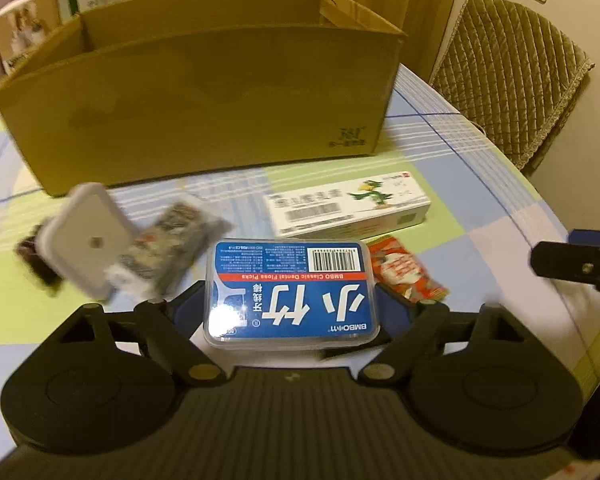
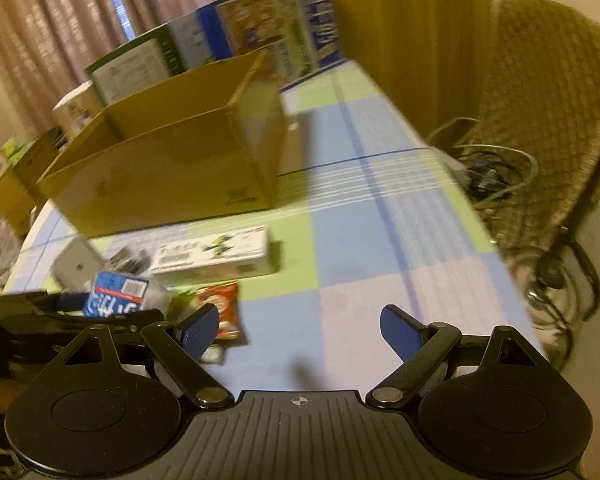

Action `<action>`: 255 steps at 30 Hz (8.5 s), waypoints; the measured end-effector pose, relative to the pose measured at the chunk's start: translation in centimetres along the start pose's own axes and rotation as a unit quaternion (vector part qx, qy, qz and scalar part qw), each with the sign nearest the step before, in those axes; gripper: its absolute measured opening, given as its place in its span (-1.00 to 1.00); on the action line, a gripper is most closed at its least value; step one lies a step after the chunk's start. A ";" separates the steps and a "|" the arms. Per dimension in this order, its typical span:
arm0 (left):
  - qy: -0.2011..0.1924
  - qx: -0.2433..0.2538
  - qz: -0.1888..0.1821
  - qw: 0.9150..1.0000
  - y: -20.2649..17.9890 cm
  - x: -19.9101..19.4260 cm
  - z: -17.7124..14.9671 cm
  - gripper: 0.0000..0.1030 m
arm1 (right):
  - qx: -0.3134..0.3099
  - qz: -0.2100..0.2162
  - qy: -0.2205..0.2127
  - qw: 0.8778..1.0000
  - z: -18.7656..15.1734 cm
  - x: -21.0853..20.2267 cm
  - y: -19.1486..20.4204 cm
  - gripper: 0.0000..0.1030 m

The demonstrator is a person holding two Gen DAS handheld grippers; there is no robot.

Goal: Organize objects
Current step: 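Grasp the red snack packet with the right gripper while the left holds the blue box, then carry the blue box and red packet over the cardboard box, then open both grippers to drop the blue box and red packet inside, then withdraw both tools from the cardboard box back toward the table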

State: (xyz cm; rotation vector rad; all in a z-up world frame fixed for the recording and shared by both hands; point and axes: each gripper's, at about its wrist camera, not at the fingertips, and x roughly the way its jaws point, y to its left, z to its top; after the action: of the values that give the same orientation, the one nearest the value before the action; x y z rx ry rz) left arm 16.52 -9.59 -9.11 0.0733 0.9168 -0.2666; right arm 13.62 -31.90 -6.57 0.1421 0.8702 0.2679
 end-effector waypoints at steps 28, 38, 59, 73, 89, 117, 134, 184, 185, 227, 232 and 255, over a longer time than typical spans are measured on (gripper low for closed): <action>-0.007 -0.050 0.021 0.999 5.9 -2.5 -2.2 0.63 | -0.137 0.001 0.053 0.989 -0.2 8.7 7.3 -0.56; -0.024 -0.042 0.023 0.999 4.4 -6.5 -1.7 0.63 | -0.117 0.019 0.023 0.993 1.1 3.0 8.6 -0.56; -0.059 -0.037 0.045 0.997 4.4 -14.0 -1.5 0.63 | -0.133 0.038 -0.008 0.990 0.8 -3.6 12.2 -0.56; -0.070 -0.043 0.039 0.996 6.1 -15.1 1.0 0.64 | -0.130 0.057 -0.018 0.990 3.6 -4.6 13.6 -0.56; -0.100 -0.021 0.044 0.994 11.8 -14.1 13.9 0.64 | -0.145 0.062 -0.055 0.986 17.3 -1.8 15.4 -0.56; -0.040 -0.018 0.036 0.998 14.7 -6.1 21.2 0.64 | -0.119 0.051 0.006 0.992 23.9 6.6 15.0 -0.56; 0.004 -0.039 0.032 0.999 16.6 -0.2 22.9 0.64 | -0.090 0.048 0.041 0.994 25.7 11.8 13.5 -0.56; -0.035 -0.065 0.021 0.997 17.2 -1.2 22.5 0.82 | -0.103 0.021 -0.001 0.994 24.9 11.1 10.9 0.20; -0.036 -0.064 0.022 0.997 17.2 -1.5 22.5 0.82 | -0.102 0.022 -0.001 0.995 24.9 10.8 10.9 0.20; -0.096 -0.133 0.026 0.986 11.0 -21.4 6.3 0.97 | -0.083 0.066 -0.031 0.994 10.3 -8.9 11.4 0.90; -0.094 -0.127 0.033 0.987 9.9 -22.2 2.9 0.98 | -0.026 0.063 -0.025 0.997 6.0 -9.9 9.7 0.93; -0.051 -0.159 0.055 0.984 7.8 -19.8 -6.2 0.98 | 0.019 0.016 -0.011 1.000 -3.8 -10.7 7.2 0.96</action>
State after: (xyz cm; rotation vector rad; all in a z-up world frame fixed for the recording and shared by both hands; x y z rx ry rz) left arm 2.33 2.89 2.43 -0.1834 0.8411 -0.0178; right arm 2.88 -28.09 0.52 0.1934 0.8527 0.2804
